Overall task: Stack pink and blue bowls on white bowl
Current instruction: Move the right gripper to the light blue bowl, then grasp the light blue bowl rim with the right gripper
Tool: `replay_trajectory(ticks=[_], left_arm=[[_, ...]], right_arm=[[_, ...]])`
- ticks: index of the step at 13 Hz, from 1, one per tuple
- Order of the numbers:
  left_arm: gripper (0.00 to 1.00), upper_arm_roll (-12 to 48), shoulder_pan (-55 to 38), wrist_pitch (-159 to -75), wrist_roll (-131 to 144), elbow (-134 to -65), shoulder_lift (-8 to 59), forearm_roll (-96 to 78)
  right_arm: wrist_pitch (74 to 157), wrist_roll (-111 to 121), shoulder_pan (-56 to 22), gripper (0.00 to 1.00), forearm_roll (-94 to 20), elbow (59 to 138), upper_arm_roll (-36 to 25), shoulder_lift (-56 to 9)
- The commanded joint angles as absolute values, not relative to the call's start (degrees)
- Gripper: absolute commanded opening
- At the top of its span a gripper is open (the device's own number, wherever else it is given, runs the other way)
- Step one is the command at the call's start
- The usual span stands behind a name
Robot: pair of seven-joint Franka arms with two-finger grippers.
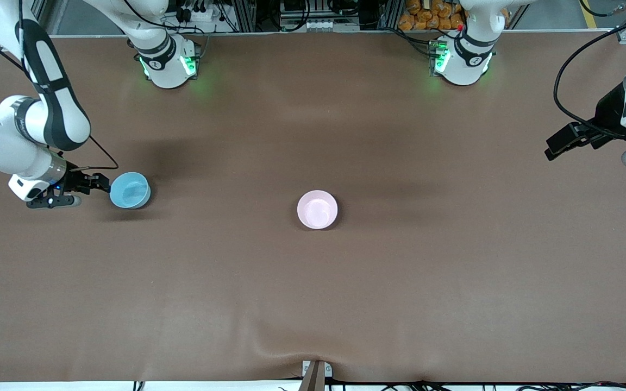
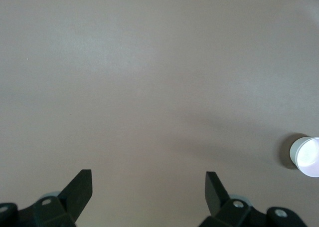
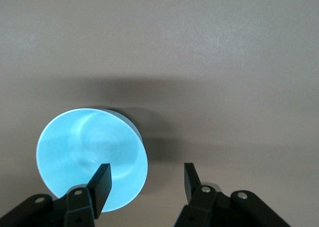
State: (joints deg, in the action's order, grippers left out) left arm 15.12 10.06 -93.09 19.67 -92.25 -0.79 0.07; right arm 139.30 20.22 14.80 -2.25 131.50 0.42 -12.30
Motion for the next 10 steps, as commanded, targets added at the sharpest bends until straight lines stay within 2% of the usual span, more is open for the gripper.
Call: replay_trajectory(ticks=[1, 3, 5, 6, 10], left_arm=[[1.0, 15.6, 10.3, -92.6, 18.5, -94.1, -3.0, 1.1], [1.0, 15.8, 10.3, -92.7, 18.5, -94.2, -3.0, 1.1], [1.0, 15.8, 10.3, -93.1, 18.4, -94.3, -2.9, 1.1], [1.0, 15.9, 10.1, -93.3, 18.4, -94.3, -2.9, 1.0], [1.0, 16.1, 9.8, -93.6, 18.4, -94.5, -2.5, 1.0]], right_arm=[[146.0, 23.5, 15.9, 0.63, -3.5, 133.8, 1.2, -14.5], [149.3, 23.5, 15.6, 0.5, -3.5, 134.6, 1.3, -15.9], [149.4, 23.5, 15.6, 0.3, -3.5, 134.6, 1.4, -16.2], [149.4, 23.5, 15.6, 0.24, -3.5, 134.6, 1.5, -16.3], [150.6, 23.5, 15.7, 0.17, -3.5, 134.6, 1.5, -17.8]])
